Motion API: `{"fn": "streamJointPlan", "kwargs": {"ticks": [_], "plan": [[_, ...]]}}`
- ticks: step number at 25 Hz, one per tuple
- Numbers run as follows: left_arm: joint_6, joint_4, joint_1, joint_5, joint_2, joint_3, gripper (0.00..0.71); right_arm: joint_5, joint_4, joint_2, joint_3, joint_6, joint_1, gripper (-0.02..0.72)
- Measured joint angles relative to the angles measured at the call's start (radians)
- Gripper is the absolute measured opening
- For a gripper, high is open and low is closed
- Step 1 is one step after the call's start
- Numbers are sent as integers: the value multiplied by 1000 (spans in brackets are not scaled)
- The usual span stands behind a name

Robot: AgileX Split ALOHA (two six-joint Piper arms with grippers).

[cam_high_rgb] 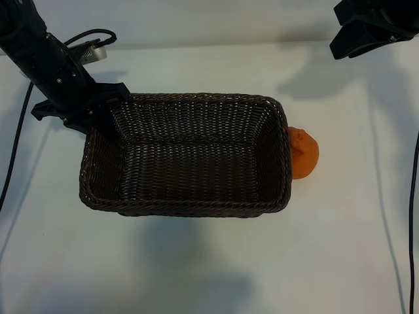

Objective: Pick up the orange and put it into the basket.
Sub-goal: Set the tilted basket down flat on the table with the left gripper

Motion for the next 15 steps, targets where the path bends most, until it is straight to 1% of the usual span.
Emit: {"fn": "streamJointPlan", "kwargs": {"ticks": [15], "plan": [[1, -3, 0, 0, 40, 0, 169, 0, 0, 0, 0, 0, 0, 243]]}}
